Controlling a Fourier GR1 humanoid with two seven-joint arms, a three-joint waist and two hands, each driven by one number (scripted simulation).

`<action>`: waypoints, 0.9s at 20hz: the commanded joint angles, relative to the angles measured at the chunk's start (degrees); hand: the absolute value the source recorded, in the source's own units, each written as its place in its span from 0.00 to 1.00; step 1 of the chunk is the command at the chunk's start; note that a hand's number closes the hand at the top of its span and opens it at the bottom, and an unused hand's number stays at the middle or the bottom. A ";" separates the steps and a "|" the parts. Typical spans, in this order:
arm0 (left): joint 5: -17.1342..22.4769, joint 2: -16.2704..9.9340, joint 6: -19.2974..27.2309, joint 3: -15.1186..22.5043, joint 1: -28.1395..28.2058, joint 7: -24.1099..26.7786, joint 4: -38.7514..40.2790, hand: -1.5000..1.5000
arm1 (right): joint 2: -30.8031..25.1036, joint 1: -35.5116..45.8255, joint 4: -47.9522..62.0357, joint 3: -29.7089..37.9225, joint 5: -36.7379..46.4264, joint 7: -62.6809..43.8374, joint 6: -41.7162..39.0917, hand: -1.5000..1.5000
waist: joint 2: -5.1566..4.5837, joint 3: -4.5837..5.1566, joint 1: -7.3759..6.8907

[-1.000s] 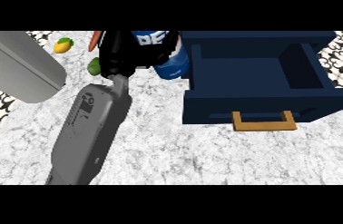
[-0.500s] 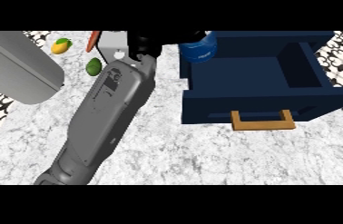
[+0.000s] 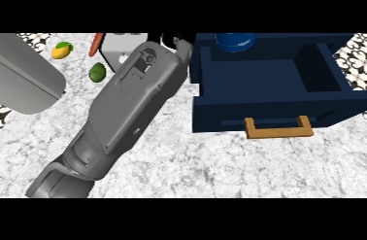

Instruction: Pick up the can, place it into the drawer and close the drawer

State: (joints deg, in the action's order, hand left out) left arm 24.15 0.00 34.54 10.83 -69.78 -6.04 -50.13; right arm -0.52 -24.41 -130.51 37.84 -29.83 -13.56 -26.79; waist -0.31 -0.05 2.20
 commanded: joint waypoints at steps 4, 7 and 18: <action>6.90 0.00 -0.17 2.23 -5.94 5.97 10.80 1.00 | -0.91 -0.59 0.59 1.94 -2.82 -0.30 -1.08 0.00 | -0.19 -0.01 0.92; 11.04 0.00 3.07 6.46 -8.75 6.12 12.75 1.00 | -0.95 1.41 -1.97 -0.11 -1.32 -2.28 0.45 0.00 | -0.30 -0.03 1.50; 19.53 0.00 1.85 11.65 -8.59 11.60 20.44 1.00 | -2.15 1.80 -0.34 1.15 -3.54 -3.40 0.42 0.00 | -0.53 -0.05 2.10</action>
State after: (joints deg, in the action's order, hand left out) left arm 41.02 0.00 37.78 21.82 -78.78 3.02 -32.87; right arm -3.07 -21.74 -131.15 38.62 -32.76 -17.18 -25.29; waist -0.73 -0.08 3.96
